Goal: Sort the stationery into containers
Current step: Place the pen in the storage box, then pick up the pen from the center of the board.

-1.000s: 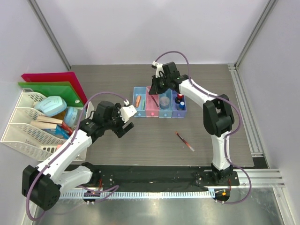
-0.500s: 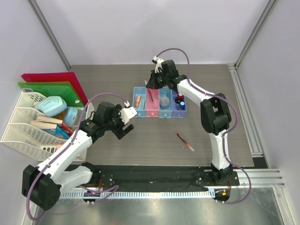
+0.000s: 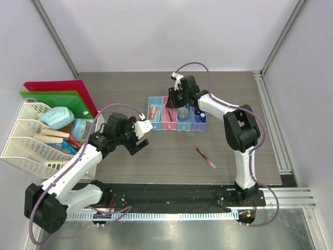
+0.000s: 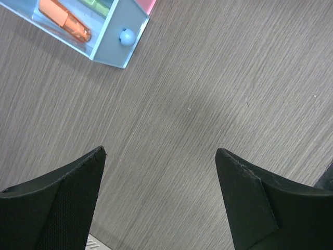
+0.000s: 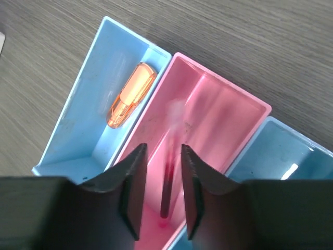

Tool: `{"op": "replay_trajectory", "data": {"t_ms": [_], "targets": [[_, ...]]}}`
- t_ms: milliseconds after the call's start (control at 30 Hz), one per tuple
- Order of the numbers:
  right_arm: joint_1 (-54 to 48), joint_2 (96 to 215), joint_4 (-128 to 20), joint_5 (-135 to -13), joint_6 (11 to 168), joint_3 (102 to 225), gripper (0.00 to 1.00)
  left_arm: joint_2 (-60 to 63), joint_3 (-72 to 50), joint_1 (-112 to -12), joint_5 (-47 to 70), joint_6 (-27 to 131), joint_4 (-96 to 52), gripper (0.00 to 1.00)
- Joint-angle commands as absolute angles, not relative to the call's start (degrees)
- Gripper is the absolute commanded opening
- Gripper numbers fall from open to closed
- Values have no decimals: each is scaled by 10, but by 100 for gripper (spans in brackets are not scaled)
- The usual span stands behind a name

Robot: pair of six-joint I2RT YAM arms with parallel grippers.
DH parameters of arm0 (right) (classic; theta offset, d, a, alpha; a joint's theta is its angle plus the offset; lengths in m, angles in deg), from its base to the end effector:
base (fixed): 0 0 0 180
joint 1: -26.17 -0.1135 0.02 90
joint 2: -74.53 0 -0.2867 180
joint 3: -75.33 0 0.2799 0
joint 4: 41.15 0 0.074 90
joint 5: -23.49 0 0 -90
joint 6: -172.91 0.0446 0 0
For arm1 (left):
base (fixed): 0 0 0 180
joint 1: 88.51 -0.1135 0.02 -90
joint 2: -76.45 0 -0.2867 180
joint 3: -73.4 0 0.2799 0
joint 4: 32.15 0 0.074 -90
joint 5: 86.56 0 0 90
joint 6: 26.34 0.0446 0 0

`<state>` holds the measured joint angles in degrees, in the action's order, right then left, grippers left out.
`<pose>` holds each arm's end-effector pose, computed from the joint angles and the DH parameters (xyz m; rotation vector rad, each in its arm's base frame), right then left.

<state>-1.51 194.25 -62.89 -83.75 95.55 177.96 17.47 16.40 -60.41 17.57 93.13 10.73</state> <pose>0.4548 0.2535 0.2071 -0.4676 2.2635 0.7084 0.2023 -0.1203 0.2668 1.2312 1.9908 -0.2781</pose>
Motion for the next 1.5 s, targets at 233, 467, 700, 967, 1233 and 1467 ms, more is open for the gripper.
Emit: {"op": "replay_trajectory", "data": {"t_ms": [233,467,700,967,1233,1467], "targets": [[-14,1798,-745,-837,851,1805,55,133,114,-605,258,1018,93,85],[-12,1694,-957,-793,653,1751,53,98,70,-596,258,1036,89,85],[-12,1570,-1029,-741,538,1565,52,111,88,-596,253,1026,63,85],[-12,1518,-1030,-776,500,1427,51,155,89,-596,224,1026,87,86],[-12,1532,-993,-776,504,1367,50,177,61,-596,193,1032,143,86],[-34,1552,-944,-766,540,1322,49,188,62,-596,187,1030,148,87]]}}
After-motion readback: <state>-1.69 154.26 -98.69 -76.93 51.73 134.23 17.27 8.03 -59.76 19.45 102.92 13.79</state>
